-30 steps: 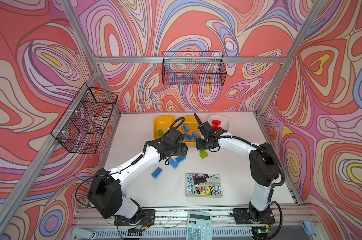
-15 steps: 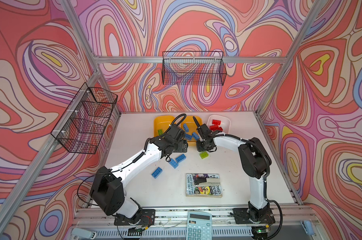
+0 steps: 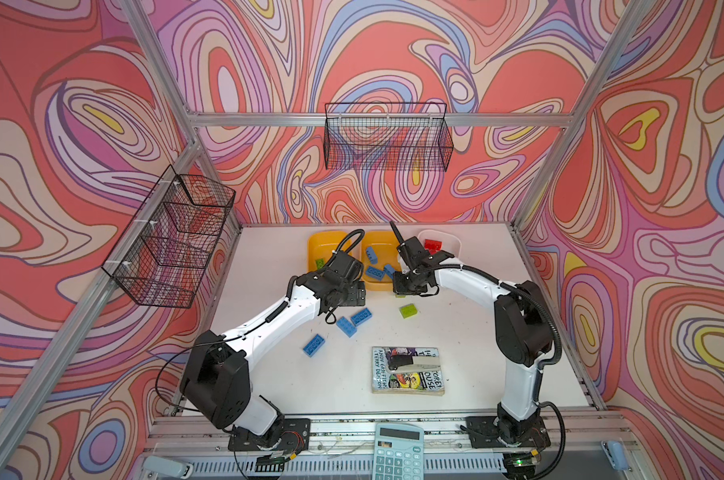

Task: Sort the legos into containers by color
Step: 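Lower the right gripper and grasp a lime-green brick near the bins, then carry the lime-green brick into the farther yellow bin and release it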

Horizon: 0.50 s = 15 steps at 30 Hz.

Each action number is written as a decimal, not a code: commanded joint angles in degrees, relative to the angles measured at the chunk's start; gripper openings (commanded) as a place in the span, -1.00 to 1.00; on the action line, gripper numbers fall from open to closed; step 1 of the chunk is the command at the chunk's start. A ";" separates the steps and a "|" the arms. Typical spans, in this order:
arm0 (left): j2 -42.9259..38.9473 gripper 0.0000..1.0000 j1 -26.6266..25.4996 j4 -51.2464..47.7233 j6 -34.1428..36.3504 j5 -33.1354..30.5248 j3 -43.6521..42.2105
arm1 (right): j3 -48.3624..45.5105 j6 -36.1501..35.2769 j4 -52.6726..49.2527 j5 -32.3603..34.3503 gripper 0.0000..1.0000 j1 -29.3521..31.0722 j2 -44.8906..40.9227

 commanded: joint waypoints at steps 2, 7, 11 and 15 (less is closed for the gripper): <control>-4.86 1.00 5.76 1.59 -2.55 3.64 -5.31 | 7.94 5.36 2.71 -6.22 -0.53 0.13 2.57; -9.38 1.00 11.45 3.13 -1.77 5.75 -9.29 | 22.30 7.53 2.22 -9.93 -0.51 0.85 12.04; -11.32 1.00 13.81 2.44 0.28 5.58 -9.96 | 33.81 8.18 0.87 -12.75 -0.50 2.01 19.88; -12.46 1.00 16.00 1.47 2.39 5.31 -9.94 | 42.30 10.62 2.77 -15.23 -0.48 3.12 26.51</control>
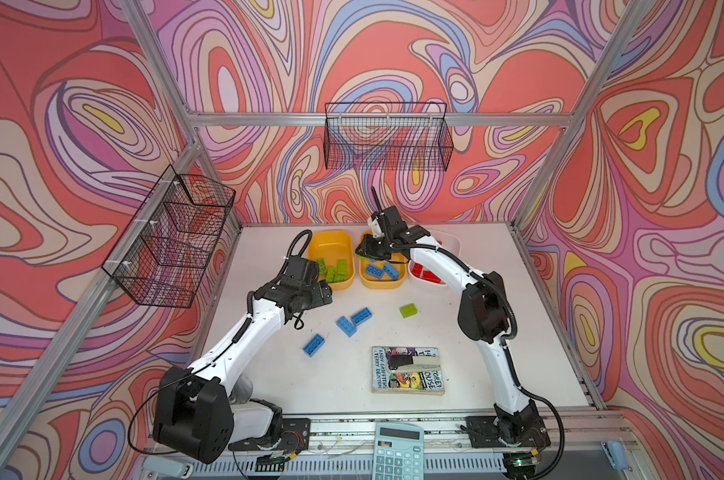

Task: Sort the legos into containers by color
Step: 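Carry the lime-green brick into the farther yellow bin and release it, then lower the right gripper and grasp the last loose lime-green brick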

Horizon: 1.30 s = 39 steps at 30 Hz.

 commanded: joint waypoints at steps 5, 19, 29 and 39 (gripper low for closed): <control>-2.93 1.00 3.36 -1.08 4.53 -0.55 -0.61 | 8.53 7.43 6.77 -6.27 -0.47 1.95 7.57; -4.18 1.00 4.14 -2.57 5.78 -0.73 0.71 | 9.36 5.14 7.83 -6.20 0.52 2.51 6.32; -6.81 1.00 1.41 4.18 1.76 11.74 -4.83 | -21.51 -6.06 -0.18 6.10 0.56 2.49 -17.25; -4.46 1.00 -13.66 10.32 -1.50 10.00 -6.00 | -49.87 -8.43 -1.76 14.50 0.65 2.24 -34.22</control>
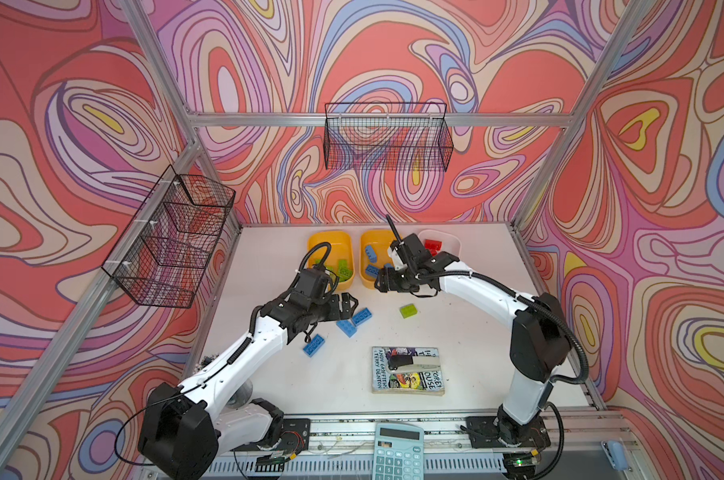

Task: Sort the legos into containers by color
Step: 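Lower the right gripper and grasp the last loose lime-green brick, then carry the lime-green brick into the farther yellow bin and release it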

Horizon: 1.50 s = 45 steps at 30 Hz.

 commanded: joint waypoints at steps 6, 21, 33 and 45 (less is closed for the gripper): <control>1.18 1.00 -4.15 5.27 -4.30 -0.15 -1.36 | -9.83 -2.43 -1.15 6.43 0.70 -0.41 -3.41; -1.43 1.00 -4.34 1.31 -2.89 -6.38 -0.56 | -6.81 -8.36 0.06 9.62 0.68 -2.09 6.50; 1.71 1.00 -4.34 0.19 0.94 -8.77 2.28 | -4.97 -6.64 -0.99 9.30 -0.09 -2.22 8.58; 3.59 1.00 -2.22 0.44 2.36 -10.45 3.69 | 17.83 -7.01 -7.83 2.37 -0.10 -2.24 11.91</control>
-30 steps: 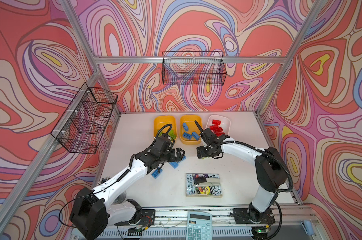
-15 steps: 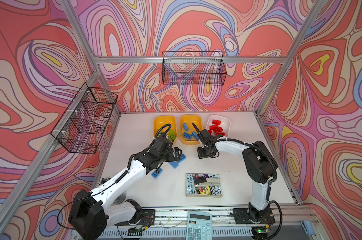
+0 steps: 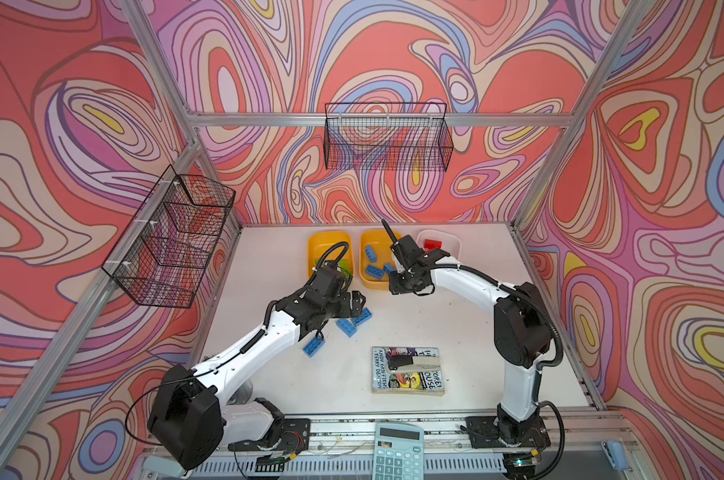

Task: Sort the legos into containers by color
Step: 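Carry the lime-green brick into the farther yellow bin and release it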

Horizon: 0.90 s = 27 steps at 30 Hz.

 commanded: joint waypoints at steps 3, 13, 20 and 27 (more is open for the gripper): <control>-2.61 1.00 3.80 -1.54 -0.18 -1.62 -0.60 | 13.18 1.32 1.03 -11.34 -0.10 -0.19 7.09; -9.65 1.00 12.79 -6.16 -1.37 -0.98 -4.45 | 29.67 5.08 10.55 -25.30 -0.09 0.82 21.34; -11.07 0.99 13.51 -10.96 1.12 -4.09 -2.72 | 39.59 6.13 10.36 -26.09 0.03 2.48 30.47; -11.21 1.00 14.27 -13.58 1.64 -4.74 -1.88 | 43.57 8.99 12.34 -24.91 0.61 2.76 32.71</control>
